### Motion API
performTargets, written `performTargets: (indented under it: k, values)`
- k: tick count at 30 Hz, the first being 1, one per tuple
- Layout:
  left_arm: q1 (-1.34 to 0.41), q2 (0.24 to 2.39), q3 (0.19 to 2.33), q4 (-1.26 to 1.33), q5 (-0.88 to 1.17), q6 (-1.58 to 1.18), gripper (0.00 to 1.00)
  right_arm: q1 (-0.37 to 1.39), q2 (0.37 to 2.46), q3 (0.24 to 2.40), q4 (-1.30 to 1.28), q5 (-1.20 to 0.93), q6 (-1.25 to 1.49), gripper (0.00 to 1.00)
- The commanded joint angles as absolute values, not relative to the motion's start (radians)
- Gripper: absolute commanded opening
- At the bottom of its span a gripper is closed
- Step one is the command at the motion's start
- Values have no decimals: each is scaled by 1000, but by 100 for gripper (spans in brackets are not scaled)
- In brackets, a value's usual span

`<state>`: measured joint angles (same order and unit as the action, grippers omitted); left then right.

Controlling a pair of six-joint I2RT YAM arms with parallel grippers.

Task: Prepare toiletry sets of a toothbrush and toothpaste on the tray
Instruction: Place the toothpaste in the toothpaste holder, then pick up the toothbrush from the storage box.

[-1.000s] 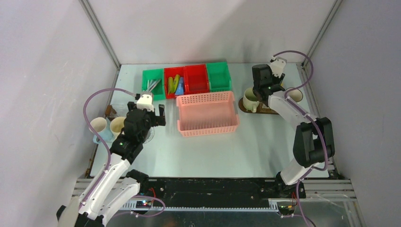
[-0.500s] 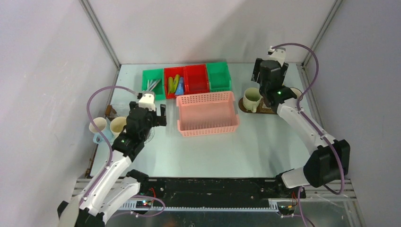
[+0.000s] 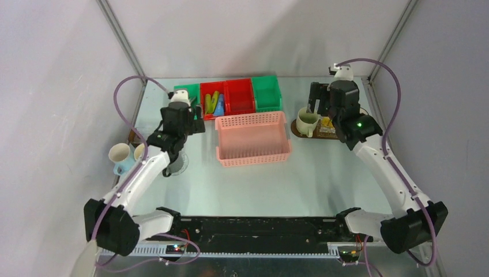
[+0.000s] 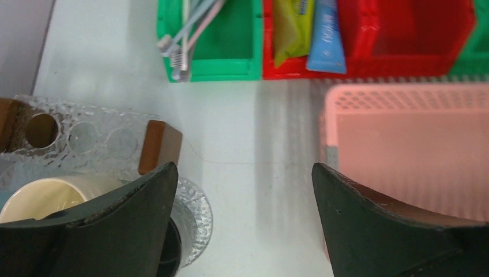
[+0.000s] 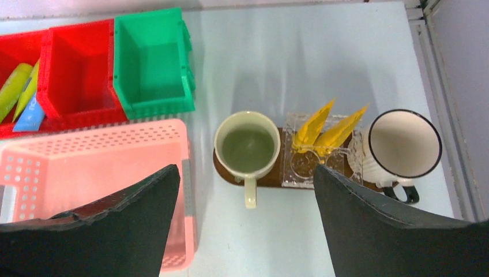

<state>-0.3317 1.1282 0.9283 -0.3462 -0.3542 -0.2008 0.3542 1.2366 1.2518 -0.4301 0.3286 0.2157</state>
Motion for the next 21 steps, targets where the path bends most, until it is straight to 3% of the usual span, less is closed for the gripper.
performTargets:
  k: [1, 11, 21]
  values:
    - [-234, 1211, 1005, -316, -363, -309, 92, 359, 1174, 1271, -527, 243, 208, 88]
    - [-102, 1434, 1094, -208, -321, -496, 83, 360, 979, 1030, -333, 123, 213, 88]
    - [-22, 1609, 1158, -115, -340, -605, 73, 362, 854, 903, -226, 142, 184, 89]
